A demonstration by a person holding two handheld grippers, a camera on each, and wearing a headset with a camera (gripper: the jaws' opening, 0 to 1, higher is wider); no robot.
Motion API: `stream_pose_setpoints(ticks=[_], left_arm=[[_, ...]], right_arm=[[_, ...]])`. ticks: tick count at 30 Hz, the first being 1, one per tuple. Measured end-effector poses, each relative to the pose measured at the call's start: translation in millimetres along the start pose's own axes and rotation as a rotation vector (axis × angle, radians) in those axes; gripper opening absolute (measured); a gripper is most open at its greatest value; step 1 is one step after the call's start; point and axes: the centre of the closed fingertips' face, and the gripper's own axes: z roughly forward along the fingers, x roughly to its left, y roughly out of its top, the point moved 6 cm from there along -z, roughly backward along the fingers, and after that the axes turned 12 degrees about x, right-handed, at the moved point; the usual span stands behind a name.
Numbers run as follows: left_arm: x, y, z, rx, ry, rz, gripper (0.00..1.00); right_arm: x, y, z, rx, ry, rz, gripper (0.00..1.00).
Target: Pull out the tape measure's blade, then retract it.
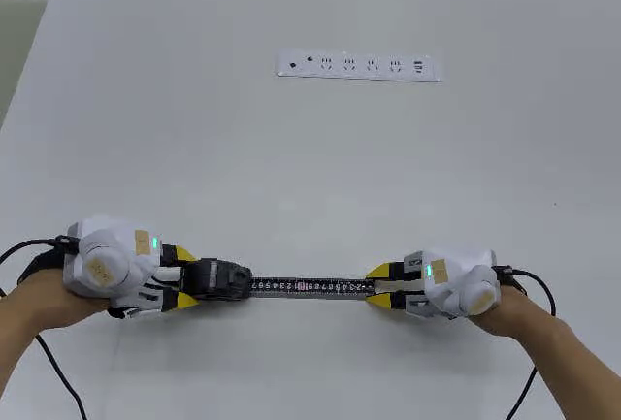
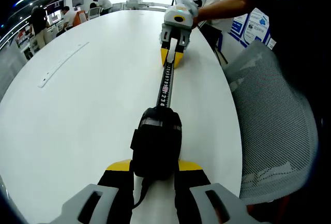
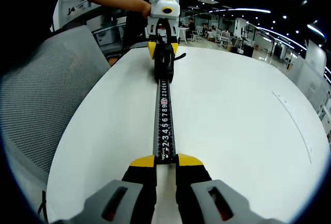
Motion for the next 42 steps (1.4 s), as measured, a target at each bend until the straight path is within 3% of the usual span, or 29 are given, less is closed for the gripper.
stream_pose_setpoints(ticks=[18,42], left_arm=[[1.3,-3.3,2.1,-0.002,-0.002,-0.002,0.27],[1.9,-2.8,2.3,0.005,-0.009,-0.002,0.27]], right_arm=[[0.6,-13.1,-14.2,0.026,-0.009,0.000,0.11],[1.7,-43.9,-36.4,0.080,-0.026,0.023,0.11]])
